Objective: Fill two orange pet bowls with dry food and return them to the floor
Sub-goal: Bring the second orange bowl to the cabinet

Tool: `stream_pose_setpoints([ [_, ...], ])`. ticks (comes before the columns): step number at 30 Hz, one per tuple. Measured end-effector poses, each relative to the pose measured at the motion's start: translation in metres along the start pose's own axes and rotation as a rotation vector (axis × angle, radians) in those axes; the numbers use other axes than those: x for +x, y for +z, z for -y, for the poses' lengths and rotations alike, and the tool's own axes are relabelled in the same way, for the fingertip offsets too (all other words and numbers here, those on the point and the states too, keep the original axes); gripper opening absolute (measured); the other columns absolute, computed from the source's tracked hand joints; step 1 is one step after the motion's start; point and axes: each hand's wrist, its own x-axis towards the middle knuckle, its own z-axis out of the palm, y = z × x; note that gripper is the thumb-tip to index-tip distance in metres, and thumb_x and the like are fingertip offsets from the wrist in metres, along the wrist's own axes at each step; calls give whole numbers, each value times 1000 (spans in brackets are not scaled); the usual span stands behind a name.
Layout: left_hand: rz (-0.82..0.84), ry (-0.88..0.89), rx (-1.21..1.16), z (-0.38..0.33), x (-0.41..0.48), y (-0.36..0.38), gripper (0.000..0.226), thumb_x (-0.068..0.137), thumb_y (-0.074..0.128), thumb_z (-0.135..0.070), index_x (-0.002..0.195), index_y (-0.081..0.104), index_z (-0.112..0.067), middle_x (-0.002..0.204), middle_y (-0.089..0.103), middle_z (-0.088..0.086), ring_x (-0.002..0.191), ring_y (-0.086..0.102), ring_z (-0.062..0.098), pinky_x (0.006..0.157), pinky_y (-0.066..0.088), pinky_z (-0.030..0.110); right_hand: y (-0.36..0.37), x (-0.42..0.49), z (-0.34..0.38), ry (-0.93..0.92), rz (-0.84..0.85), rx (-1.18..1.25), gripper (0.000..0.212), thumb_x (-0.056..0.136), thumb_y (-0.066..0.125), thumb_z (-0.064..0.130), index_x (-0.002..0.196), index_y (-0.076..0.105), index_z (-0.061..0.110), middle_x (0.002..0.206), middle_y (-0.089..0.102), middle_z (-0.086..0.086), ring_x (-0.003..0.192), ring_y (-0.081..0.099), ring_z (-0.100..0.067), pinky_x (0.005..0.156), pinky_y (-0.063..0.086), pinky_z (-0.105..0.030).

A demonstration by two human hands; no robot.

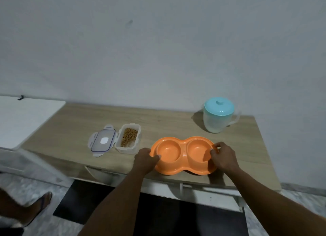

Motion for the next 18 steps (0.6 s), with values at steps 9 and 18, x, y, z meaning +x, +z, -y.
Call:
stream_pose_setpoints([
  [9, 36, -1, -58, -9, 52, 11, 57, 82, 75, -43, 127, 61, -10, 123, 67, 10, 113, 62, 28, 97, 50, 41, 15, 37, 0, 41, -2, -33, 39, 94, 62, 29, 129, 57, 11, 123, 65, -15, 109, 62, -32, 90, 54, -46],
  [18, 136, 62, 74, 3, 81, 12, 63, 85, 70, -49, 134, 56, -13, 130, 63, 9, 115, 61, 26, 94, 49, 36, 34, 41, 6, 122, -25, -79, 40, 97, 60, 29, 131, 54, 9, 119, 65, -14, 102, 64, -29, 86, 56, -43],
])
